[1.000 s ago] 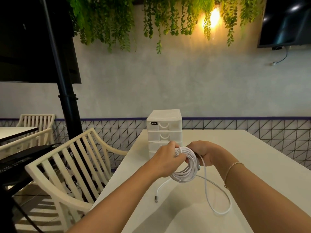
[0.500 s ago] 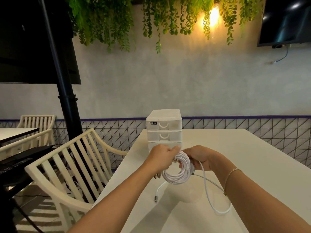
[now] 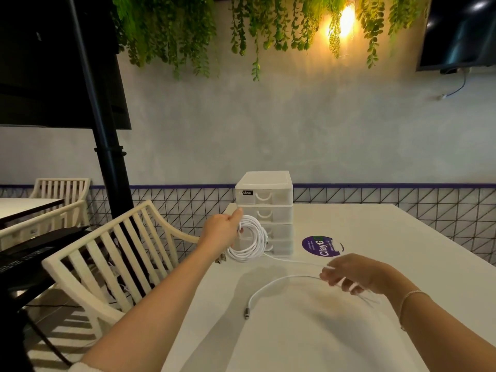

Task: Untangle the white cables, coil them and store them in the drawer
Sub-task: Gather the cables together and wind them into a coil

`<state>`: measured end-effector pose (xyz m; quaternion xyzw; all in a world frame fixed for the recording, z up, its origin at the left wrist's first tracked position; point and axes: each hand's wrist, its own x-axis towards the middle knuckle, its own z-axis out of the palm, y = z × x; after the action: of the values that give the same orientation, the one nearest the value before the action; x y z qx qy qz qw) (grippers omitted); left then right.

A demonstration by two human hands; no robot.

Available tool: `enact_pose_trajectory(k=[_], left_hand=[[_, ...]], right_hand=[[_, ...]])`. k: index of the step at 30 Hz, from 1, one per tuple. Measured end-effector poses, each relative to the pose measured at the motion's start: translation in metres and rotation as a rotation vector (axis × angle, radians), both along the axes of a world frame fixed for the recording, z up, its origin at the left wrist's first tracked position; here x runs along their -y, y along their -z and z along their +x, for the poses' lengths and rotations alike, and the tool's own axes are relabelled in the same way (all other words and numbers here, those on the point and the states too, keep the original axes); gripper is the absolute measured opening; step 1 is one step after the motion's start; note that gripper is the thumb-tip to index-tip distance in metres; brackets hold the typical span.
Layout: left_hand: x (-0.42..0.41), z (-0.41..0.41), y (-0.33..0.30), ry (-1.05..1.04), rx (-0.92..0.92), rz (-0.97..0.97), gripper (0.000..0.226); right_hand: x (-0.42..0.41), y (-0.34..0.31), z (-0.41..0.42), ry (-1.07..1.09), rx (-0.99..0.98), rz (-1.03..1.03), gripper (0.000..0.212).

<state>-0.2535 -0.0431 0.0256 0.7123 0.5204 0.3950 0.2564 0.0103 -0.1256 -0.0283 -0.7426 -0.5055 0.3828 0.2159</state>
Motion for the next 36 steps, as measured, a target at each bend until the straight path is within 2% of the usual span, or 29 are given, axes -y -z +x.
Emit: enact_pose_trajectory(k=[5,6,8,10,13,15,21,25,26,27,31,34,36], left_hand=[[-0.001,0.005,0.006,-0.009,-0.085,0.004,0.050],[-0.002,0.006,0.007,-0.020,-0.104,0.020,0.049],[-0.002,0.009,0.009,-0.037,-0.103,0.054,0.049],[-0.001,0.012,0.013,-0.045,-0.078,0.086,0.048],[0.000,0.018,0.017,-0.023,-0.048,0.079,0.047],[0.002,0.022,0.019,0.002,-0.009,0.066,0.048],[0.006,0.026,0.018,0.038,0.046,0.098,0.049],[0.004,0.018,0.021,0.061,0.044,0.116,0.047],[0.004,0.018,0.022,0.069,0.031,0.122,0.047],[0.003,0.018,0.023,0.071,0.007,0.135,0.048],[-0.006,0.018,0.027,0.017,-0.093,0.191,0.047],[-0.015,0.014,0.031,-0.031,-0.151,0.195,0.043],[-0.019,0.014,0.032,-0.042,-0.171,0.198,0.042]], right_hand=[[-0.013,-0.020,-0.041,0.025,0.151,0.301,0.057],[-0.012,-0.026,-0.054,0.034,0.166,0.437,0.053],[-0.006,-0.034,-0.085,0.026,0.234,0.724,0.032],[0.001,-0.035,-0.114,-0.036,0.369,0.879,0.019],[0.001,-0.028,-0.141,-0.062,0.623,0.766,0.032],[-0.004,-0.026,-0.147,-0.015,0.678,0.648,0.036],[-0.013,-0.031,-0.147,0.009,0.445,0.644,0.029],[-0.004,-0.040,-0.141,0.105,0.015,0.603,0.029],[-0.004,-0.040,-0.139,0.132,-0.067,0.566,0.023],[-0.003,-0.040,-0.138,0.148,-0.097,0.531,0.015],[0.000,-0.041,-0.134,0.158,-0.046,0.449,0.020],[0.004,-0.043,-0.126,0.146,-0.121,0.429,0.020],[0.004,-0.040,-0.121,0.106,-0.168,0.438,0.012]])
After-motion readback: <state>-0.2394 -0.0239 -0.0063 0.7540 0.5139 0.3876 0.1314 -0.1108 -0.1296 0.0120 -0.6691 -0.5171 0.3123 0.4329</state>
